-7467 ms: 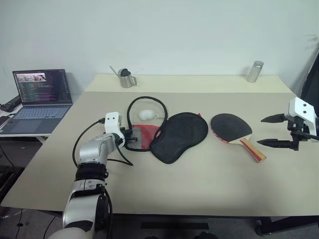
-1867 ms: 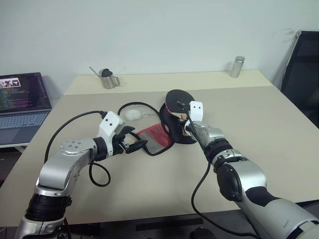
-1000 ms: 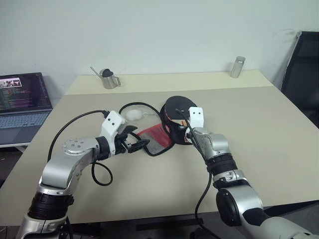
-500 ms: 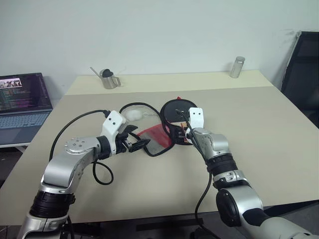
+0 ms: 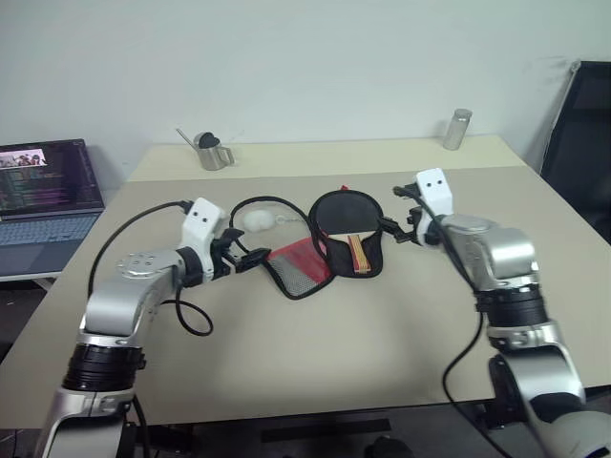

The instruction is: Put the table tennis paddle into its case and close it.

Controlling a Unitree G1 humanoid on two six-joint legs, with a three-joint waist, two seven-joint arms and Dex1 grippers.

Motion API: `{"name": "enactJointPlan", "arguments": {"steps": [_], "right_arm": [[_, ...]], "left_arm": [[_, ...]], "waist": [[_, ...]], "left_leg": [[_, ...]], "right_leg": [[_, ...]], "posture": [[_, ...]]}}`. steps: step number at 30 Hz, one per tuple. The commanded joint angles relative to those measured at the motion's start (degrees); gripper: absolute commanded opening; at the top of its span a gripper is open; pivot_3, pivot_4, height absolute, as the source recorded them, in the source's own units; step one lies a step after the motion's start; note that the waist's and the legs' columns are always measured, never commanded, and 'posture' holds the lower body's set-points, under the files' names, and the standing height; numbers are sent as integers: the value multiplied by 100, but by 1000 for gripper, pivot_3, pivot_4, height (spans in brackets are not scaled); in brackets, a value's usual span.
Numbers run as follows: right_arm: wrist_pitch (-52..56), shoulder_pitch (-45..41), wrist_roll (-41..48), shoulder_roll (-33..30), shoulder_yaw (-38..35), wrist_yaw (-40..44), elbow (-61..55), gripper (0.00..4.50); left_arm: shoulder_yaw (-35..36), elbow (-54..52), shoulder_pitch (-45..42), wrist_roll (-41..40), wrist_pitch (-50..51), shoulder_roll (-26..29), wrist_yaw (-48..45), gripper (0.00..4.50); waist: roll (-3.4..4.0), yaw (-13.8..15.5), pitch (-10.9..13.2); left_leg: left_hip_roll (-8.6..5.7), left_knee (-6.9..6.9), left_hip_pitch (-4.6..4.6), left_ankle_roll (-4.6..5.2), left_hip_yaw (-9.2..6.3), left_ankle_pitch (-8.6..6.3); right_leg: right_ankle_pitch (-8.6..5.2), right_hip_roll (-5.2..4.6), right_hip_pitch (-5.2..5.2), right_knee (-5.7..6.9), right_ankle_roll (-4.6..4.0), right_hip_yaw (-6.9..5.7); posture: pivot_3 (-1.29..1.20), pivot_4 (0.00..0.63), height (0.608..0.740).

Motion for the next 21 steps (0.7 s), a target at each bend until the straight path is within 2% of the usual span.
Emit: {"name": "enactJointPlan", "arguments": {"steps": [1, 4, 7, 9, 12, 20, 21], "right_arm": [[-681, 220, 334, -679, 310, 1509, -662, 4464], [-1207, 324, 306, -1018, 395, 2062, -738, 4464], [-1953, 553, 498, -1295, 213, 2834, -916, 4464], [-2179, 622, 561, -1380, 135, 3056, -886, 4464], [-2335, 676, 707, -1403, 20, 3261, -927, 4500], [-2328, 811, 922, -1425, -134, 3336, -1262, 4500], [-2314, 826, 930, -1431, -130, 3326, -1301, 4500]], "left_arm": [[251, 370, -11, 232, 18, 197, 228, 4118], [214, 673, -116, 343, 96, 203, 348, 4118], [-20, 952, -208, 578, 45, 232, 329, 4118], [-179, 1243, -320, 792, -37, 182, 407, 4118], [-422, 1530, -489, 1028, -131, -2, 490, 3196], [-584, 1753, -774, 1241, -165, -703, 786, 251], [-593, 1763, -800, 1256, -151, -776, 815, 66]], "waist": [[0, 12, 0], [-2, 55, 1], [-2, 144, 1], [-4, 187, 1], [-5, 246, 0], [-8, 296, 1], [-8, 293, 1]], "left_leg": [[-1, 0, 0, 0, 0, 0], [-5, 6, 0, 2, 0, 0], [-4, 7, 0, 1, -3, 0], [-4, 7, -2, 1, -7, 1], [-8, 9, -2, 0, -5, 1], [-9, 13, -11, 0, -11, 1], [-9, 13, -11, 0, -11, 1]], "right_leg": [[0, 0, 0, -1, 0, -1], [0, -1, 3, 2, 1, -8], [0, -2, 2, 4, 1, -8], [0, -2, 3, 2, 1, -9], [0, -5, 4, 0, 1, -10], [0, -9, 4, -4, 0, -11], [0, -9, 4, -4, 0, -11]], "posture": [[0, 150, 740], [0, 150, 740], [0, 150, 740], [0, 150, 740], [0, 150, 740], [0, 150, 740], [0, 150, 740]]}}
